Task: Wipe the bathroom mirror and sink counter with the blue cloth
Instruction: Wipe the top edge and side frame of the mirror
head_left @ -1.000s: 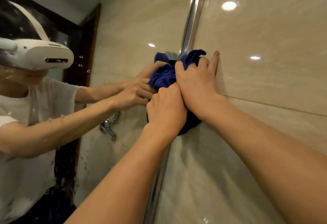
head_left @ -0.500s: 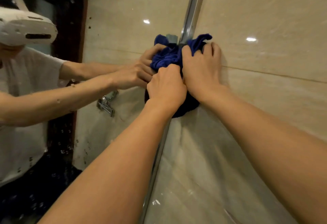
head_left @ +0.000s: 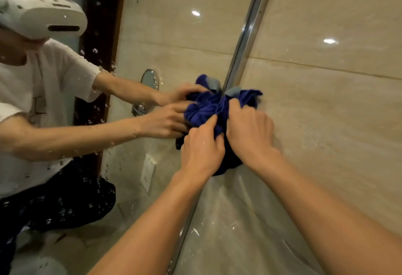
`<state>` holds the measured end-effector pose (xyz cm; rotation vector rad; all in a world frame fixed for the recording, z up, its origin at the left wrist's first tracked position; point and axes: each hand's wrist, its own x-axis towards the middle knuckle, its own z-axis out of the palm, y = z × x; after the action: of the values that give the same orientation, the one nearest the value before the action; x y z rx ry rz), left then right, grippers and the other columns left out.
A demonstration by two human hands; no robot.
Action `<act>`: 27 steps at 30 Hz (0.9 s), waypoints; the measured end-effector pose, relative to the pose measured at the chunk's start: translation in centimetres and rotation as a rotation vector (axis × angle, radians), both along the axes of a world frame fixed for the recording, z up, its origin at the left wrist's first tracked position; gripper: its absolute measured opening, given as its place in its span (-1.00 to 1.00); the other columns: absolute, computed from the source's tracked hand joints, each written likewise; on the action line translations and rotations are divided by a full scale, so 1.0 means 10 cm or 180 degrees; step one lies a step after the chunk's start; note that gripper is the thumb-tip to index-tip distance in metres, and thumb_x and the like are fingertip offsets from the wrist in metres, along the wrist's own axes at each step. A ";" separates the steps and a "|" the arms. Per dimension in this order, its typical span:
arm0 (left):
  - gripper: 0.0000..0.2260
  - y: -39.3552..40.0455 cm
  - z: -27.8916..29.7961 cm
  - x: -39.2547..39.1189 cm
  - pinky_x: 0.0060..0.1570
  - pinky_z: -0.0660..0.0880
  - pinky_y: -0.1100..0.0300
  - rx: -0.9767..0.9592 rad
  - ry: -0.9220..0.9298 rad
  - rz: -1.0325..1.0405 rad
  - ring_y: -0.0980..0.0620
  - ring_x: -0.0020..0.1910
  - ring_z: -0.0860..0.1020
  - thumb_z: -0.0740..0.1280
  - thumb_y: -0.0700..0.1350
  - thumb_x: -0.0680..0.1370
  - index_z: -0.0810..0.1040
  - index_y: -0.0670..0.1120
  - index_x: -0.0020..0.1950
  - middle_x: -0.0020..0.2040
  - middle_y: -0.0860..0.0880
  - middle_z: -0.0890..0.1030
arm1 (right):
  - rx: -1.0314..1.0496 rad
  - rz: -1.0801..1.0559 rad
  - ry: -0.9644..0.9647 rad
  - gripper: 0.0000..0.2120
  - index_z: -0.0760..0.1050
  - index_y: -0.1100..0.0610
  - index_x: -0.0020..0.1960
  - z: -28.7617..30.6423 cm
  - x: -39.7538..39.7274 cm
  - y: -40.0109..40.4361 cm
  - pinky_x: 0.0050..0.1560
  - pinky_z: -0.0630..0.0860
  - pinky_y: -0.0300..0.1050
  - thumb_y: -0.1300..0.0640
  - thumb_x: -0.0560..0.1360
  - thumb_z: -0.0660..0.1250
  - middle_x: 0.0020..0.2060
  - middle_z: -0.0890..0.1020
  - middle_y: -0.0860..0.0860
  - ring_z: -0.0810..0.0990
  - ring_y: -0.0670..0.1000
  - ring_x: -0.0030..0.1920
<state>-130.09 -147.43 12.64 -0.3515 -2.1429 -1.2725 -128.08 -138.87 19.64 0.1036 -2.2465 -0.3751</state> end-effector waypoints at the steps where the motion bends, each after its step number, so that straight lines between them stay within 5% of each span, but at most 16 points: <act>1: -0.56 0.02 0.07 -0.02 0.12 0.48 -0.06 -0.0012 0.0025 0.0040 -0.25 0.25 0.50 0.27 -0.06 0.58 0.38 0.06 0.48 0.26 -0.14 0.59 | -0.0057 0.0023 0.0029 -0.81 0.33 0.16 0.20 0.04 -0.03 -0.01 -0.25 0.26 -0.01 0.17 0.59 0.14 0.03 0.60 0.18 0.59 0.27 0.03; 10: -0.68 0.04 -1.03 0.09 -0.19 0.34 0.04 -0.0541 -0.0701 0.0308 -0.19 0.11 0.56 0.21 -0.08 0.57 0.47 0.16 0.30 0.07 -0.05 0.65 | -0.0582 0.0000 -0.0699 -0.84 0.28 0.14 0.18 -1.14 -0.10 -0.03 -0.27 0.25 -0.01 0.19 0.60 0.12 0.00 0.58 0.13 0.57 0.24 0.00; 15: -0.60 -0.04 -1.75 0.15 0.00 0.51 0.06 -0.0063 -0.1348 -0.0132 -0.06 0.18 0.58 0.27 -0.11 0.54 0.52 0.15 0.35 0.19 0.04 0.65 | -0.0319 -0.0053 -0.1682 -0.78 0.27 0.18 0.23 -1.69 0.00 -0.09 -0.20 0.29 -0.01 0.26 0.59 0.10 0.09 0.60 0.18 0.60 0.23 0.06; 19: -0.61 0.00 -1.44 0.21 0.20 0.44 0.08 0.0354 -0.0988 -0.0085 -0.12 0.26 0.54 0.31 -0.12 0.59 0.49 0.00 0.42 0.30 -0.07 0.60 | -0.0611 0.0082 -0.1283 -0.80 0.37 0.15 0.20 -1.36 0.05 -0.02 -0.20 0.35 0.01 0.16 0.59 0.16 0.04 0.62 0.19 0.60 0.26 0.03; 22: -0.59 -0.03 -0.88 0.24 0.18 0.47 0.02 0.0767 -0.0333 -0.0078 -0.19 0.13 0.59 0.31 -0.11 0.58 0.46 0.00 0.44 0.21 -0.14 0.64 | -0.0949 0.0427 -0.0482 -0.75 0.42 0.09 0.24 -0.82 0.15 -0.01 -0.15 0.43 0.06 0.08 0.57 0.20 0.01 0.62 0.21 0.58 0.30 0.02; 27: -0.61 -0.04 -0.35 0.16 0.16 0.47 -0.07 0.0283 -0.0122 0.0017 -0.20 0.20 0.55 0.26 -0.04 0.58 0.39 0.07 0.42 0.27 -0.08 0.59 | -0.1196 0.0412 -0.0129 -0.76 0.37 0.15 0.23 -0.37 0.07 -0.02 -0.20 0.32 0.03 0.12 0.58 0.19 -0.06 0.57 0.19 0.54 0.29 -0.01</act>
<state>-128.53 -147.87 9.14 -0.2863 -2.1096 -1.3767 -127.35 -139.11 15.96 0.0582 -2.2956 0.1215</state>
